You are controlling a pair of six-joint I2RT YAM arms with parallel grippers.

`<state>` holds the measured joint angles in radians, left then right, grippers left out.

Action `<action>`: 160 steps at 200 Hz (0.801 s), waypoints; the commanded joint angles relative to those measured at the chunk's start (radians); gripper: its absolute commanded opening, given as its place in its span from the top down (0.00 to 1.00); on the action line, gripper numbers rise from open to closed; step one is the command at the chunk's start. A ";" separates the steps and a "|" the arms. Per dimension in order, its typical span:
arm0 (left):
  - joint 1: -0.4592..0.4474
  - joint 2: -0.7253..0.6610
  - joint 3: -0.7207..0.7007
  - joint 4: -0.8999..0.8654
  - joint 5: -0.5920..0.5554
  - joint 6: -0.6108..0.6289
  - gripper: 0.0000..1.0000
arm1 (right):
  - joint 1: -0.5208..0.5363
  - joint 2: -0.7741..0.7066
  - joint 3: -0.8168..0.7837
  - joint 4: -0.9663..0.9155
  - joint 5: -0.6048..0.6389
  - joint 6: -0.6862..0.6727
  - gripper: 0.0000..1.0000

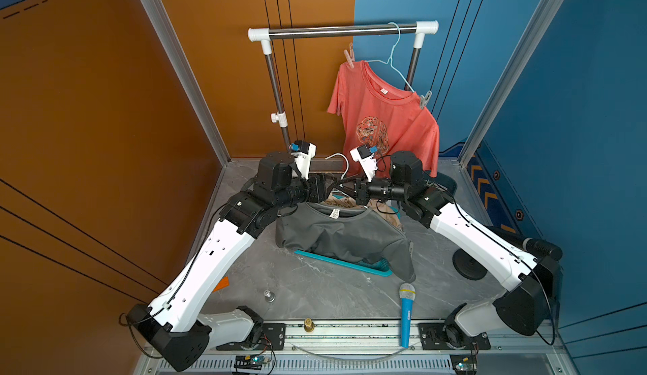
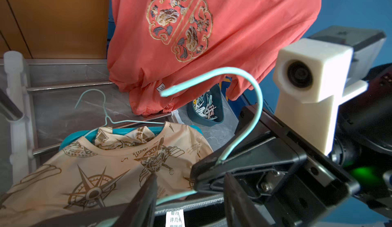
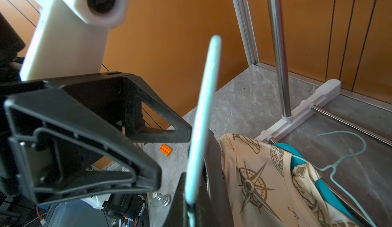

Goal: Use clothespins to secure the t-shirt on both sides of the hanger
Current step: Pick up the hanger from the basket.

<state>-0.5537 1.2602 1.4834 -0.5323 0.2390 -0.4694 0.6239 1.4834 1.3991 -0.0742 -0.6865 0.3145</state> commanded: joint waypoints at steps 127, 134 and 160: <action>-0.063 0.123 0.131 -0.015 -0.032 0.011 0.76 | 0.008 -0.002 -0.004 0.044 -0.119 0.022 0.96; -0.066 0.126 0.134 -0.017 -0.038 0.011 0.77 | 0.007 -0.003 -0.006 0.044 -0.116 0.021 0.96; -0.080 0.136 0.146 -0.017 -0.047 0.015 0.83 | 0.007 -0.002 -0.001 0.041 -0.110 0.027 0.94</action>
<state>-0.6167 1.3750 1.5925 -0.5224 0.2203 -0.4591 0.6247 1.5055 1.3972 -0.0742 -0.7666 0.3267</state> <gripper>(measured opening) 0.192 0.068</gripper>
